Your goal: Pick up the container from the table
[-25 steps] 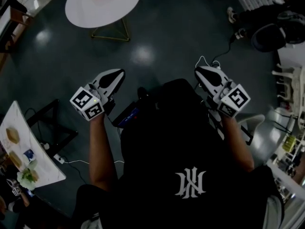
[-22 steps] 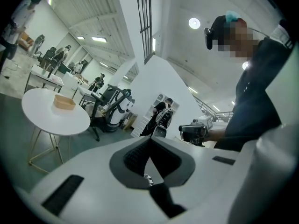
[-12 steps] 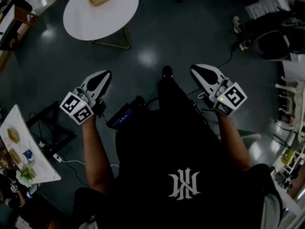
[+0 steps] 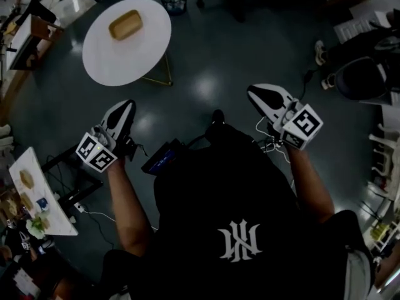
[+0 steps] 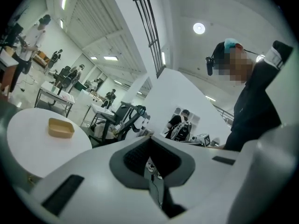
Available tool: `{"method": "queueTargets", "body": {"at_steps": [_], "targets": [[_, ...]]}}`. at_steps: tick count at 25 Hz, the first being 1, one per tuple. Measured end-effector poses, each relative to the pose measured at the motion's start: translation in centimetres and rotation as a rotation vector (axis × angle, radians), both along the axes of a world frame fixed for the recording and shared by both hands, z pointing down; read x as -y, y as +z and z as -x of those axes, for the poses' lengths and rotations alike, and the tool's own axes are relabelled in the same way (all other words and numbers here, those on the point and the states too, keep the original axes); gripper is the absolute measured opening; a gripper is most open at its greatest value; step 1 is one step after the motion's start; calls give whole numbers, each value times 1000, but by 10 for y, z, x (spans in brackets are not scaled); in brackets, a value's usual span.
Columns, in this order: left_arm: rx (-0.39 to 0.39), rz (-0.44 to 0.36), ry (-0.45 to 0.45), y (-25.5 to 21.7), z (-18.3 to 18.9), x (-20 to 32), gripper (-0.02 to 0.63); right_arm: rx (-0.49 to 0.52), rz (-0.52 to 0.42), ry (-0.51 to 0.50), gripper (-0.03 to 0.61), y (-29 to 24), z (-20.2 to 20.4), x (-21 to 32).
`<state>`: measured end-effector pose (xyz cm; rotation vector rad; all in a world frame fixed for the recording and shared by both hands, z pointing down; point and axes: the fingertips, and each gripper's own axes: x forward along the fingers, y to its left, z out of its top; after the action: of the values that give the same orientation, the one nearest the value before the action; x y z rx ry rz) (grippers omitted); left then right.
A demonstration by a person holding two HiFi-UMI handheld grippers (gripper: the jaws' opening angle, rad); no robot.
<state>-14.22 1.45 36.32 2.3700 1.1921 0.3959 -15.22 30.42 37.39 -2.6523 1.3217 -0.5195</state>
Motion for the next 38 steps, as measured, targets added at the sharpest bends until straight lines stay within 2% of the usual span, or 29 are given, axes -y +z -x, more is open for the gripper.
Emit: {"method": "queueTargets", "body": {"at_steps": [5,10,15,19,22,27,35,38], "targets": [[-19,-40,-73,-12,-30,-32,2,6,-1,-55,48,7,-43,-39],[-22,21,-162,-23,-41,-54,3,-36,82,-132,48,19,-70,-70],[3,15,-180,-15,-50,-63,3,-40,40,-139,48,16,-92,-80],[-15,58,-200,-19,-59,-57,3,-19,-6,-140,48,22,-98,-73],[-56,140,-256,-29,-75,-43,3,-6,-8,-141,48,29,-106,-71],[-108,230,-290,-33,-117,-26,3,11,36,-138,49,32,-138,-64],[-92,238,-374,-17,-183,-2,3,-3,76,-189,49,19,-214,-43],[-61,184,-381,-9,-203,9,3,15,60,-195,49,13,-247,-19]]}}
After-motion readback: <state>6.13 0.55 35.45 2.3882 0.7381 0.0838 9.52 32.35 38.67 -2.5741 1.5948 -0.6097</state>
